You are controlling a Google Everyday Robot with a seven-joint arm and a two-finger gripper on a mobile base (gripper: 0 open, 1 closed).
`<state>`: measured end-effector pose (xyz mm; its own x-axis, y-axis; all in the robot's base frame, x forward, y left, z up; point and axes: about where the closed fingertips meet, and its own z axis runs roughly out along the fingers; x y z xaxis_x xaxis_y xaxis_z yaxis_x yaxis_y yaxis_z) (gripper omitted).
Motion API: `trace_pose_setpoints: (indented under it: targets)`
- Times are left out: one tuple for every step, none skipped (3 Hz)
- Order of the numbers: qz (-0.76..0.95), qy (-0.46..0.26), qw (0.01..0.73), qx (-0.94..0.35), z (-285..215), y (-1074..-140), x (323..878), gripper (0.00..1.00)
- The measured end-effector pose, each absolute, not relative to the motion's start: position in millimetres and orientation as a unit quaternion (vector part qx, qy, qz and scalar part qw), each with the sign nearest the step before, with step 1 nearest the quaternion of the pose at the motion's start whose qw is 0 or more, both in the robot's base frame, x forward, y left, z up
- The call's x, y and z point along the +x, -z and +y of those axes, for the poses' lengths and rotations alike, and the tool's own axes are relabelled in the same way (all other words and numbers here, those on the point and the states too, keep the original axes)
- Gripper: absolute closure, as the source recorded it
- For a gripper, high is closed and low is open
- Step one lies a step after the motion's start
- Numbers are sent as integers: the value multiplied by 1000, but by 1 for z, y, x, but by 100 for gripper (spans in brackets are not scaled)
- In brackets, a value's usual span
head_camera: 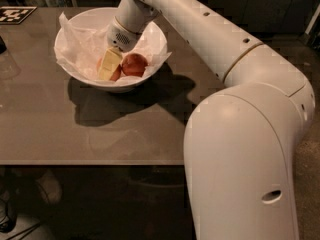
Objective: Pick apple from white bowl
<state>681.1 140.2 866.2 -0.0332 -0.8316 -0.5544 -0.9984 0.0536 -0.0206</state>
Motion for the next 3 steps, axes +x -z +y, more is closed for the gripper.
trace_pose_setpoints:
  targets:
    - [693,-192,217,-661,140,-866,681,43]
    - [693,-192,217,-661,140,-866,681,66]
    - [693,-192,217,-661,140,-866,681,89]
